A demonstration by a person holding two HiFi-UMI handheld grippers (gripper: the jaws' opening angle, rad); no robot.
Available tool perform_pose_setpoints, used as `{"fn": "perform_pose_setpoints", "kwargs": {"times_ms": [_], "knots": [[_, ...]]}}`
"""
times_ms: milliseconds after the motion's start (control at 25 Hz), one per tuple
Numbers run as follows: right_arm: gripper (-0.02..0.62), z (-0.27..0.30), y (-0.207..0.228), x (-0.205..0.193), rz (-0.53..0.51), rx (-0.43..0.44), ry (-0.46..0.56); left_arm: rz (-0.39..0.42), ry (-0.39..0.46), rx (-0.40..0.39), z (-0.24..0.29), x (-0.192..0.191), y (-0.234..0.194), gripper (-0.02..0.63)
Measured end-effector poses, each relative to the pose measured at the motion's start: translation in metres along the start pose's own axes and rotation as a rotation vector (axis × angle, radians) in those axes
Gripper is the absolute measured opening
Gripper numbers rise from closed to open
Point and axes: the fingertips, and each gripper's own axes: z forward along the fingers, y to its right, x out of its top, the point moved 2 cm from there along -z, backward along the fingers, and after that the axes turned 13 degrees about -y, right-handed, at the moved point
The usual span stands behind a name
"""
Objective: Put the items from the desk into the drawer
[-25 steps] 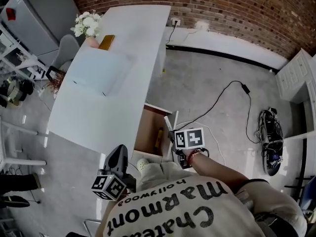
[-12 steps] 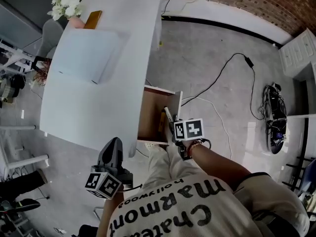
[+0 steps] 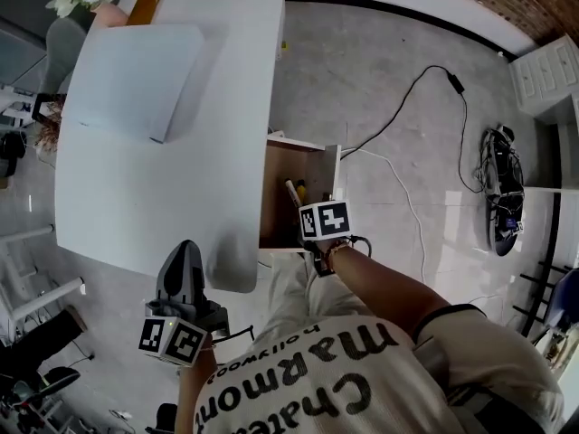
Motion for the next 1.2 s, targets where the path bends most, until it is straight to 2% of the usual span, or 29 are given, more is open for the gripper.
{"fn": "perform_pose_setpoints", "kwargs": {"times_ms": [280,480,760,1000,1200], "knots": [[0.069,0.048,-0.012,0.005,0.001,-0.002,-0.057,-0.007,0.007,0.022,-0.003,0.004,-0.028,0.002],[0.069,0.078,-0.006,0.005,0.057,-0.039,-0.103,-0.033,0.003,0.057,-0.009,-0.001,-0.050,0.002],[0.069,0.102,-0.006,0.010,0.048,-0.065,-0.110,-0.054,0.004,0.077,-0.013,-0.005,-0.069,0.002],[0.071,0.119,0.001,-0.004,0.042,-0.118,-0.201,-0.063,-0.014,0.098,-0.012,-0.006,-0.082,0.002],[0.072,0.129,-0.001,-0.005,0.073,-0.105,-0.214,-0.082,0.007,0.096,-0.017,-0.005,-0.088,0.002]]}}
